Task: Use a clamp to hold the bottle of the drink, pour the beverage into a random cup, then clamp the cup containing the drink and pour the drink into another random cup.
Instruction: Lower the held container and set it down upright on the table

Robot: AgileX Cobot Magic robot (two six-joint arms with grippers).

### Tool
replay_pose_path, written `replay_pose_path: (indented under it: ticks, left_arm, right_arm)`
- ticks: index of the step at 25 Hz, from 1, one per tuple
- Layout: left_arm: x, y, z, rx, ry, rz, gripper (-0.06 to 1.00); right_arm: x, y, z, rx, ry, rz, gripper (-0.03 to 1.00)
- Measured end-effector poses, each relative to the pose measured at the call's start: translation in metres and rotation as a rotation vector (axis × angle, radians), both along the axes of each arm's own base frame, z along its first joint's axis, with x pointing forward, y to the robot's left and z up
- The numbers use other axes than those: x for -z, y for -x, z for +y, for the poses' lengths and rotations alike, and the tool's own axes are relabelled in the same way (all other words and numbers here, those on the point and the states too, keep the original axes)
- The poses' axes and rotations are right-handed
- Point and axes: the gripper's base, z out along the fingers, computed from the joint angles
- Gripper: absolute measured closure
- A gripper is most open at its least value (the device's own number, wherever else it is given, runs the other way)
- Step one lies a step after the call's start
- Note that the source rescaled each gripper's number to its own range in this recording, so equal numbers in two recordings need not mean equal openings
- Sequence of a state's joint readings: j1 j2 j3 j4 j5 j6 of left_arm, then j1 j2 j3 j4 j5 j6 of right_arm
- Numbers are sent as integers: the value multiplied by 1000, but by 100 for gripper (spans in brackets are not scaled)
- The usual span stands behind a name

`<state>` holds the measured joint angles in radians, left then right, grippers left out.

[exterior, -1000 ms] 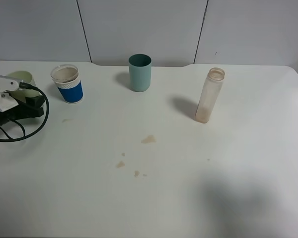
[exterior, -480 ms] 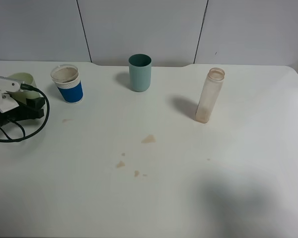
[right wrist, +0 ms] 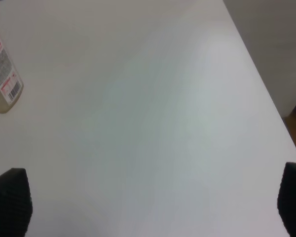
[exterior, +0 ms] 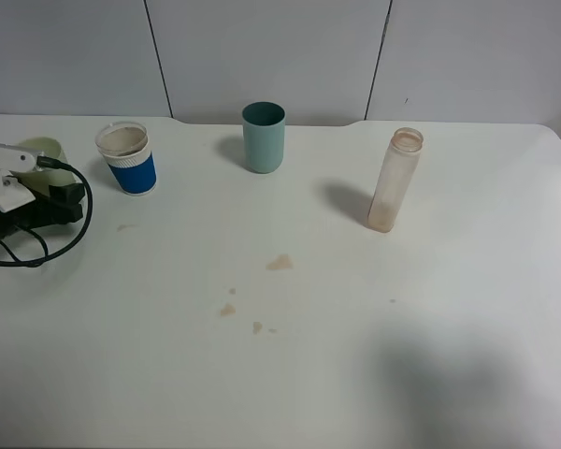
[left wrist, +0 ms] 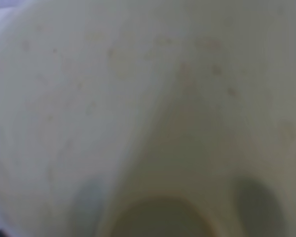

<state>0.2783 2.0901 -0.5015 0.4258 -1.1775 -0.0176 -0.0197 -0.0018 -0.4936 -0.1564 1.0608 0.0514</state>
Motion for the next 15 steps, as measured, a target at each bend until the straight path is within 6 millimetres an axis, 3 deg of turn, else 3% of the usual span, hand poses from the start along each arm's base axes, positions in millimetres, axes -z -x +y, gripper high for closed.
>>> replay_pose_path:
  ticks: [2, 3, 4, 5, 12, 13, 14, 15]
  left_arm:
    - [0, 0, 0, -15, 31, 4, 84]
    - [0, 0, 1, -30, 55, 6, 73]
    - [0, 0, 1, -30, 55, 6, 73]
    - [0, 0, 3, -65, 103, 9, 55]
    - [0, -1, 3, -86, 135, 12, 46]
    - [0, -1, 3, -88, 141, 11, 42]
    - [-1, -1, 3, -95, 165, 7, 29]
    - [-1, -1, 3, -97, 174, 4, 22]
  right_arm:
    - [0, 0, 0, 0, 0, 0, -3]
    - [0, 0, 0, 0, 0, 0, -3]
    - [0, 0, 0, 0, 0, 0, -3]
    - [0, 0, 0, 0, 0, 0, -3]
    - [0, 0, 0, 0, 0, 0, -3]
    - [0, 0, 0, 0, 0, 0, -3]
    - [0, 0, 0, 0, 0, 0, -3]
    - [0, 0, 0, 0, 0, 0, -3]
